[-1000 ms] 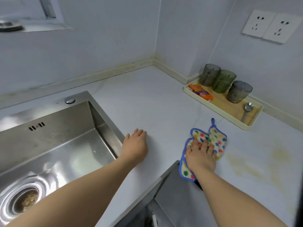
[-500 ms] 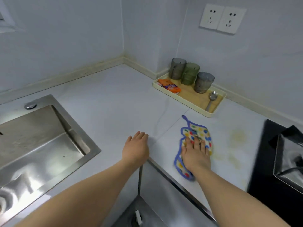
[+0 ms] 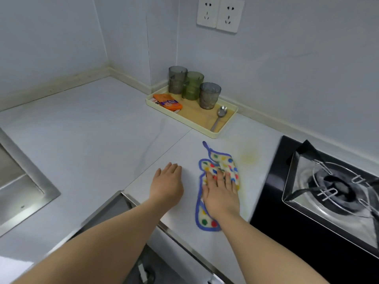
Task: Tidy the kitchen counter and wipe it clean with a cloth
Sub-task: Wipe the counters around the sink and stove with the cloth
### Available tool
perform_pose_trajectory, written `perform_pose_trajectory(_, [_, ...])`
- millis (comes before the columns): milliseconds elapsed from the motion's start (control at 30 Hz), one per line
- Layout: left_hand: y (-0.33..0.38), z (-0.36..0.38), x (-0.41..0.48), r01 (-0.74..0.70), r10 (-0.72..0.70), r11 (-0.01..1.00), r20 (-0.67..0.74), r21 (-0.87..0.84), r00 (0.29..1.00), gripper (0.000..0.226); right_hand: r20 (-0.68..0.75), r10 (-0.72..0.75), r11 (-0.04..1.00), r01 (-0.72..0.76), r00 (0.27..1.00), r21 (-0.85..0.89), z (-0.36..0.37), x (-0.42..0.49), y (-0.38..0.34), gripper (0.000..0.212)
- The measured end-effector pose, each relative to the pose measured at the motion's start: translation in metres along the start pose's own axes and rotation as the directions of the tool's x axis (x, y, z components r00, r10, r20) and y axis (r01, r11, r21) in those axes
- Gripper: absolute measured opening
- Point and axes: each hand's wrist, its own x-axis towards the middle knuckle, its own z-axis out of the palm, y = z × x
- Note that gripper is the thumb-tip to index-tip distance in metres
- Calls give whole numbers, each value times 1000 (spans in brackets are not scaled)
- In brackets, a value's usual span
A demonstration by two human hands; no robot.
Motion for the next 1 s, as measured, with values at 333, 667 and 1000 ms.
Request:
perform_pose_trajectory(333, [-1, 1, -5, 79, -78, 997, -25, 27, 997, 52, 19, -101, 995, 101, 995, 8, 0, -3, -24, 50])
perform_pose_trajectory(667, [54, 21, -1, -44, 41, 999, 95, 28, 995, 53, 57, 157, 982, -149, 986, -118, -11, -26, 45, 60])
perform_pose_trajectory(1000, [45, 24, -2, -114, 99, 986, 121, 123, 988, 51, 77, 118, 986, -108, 990, -129, -5, -36, 37, 64])
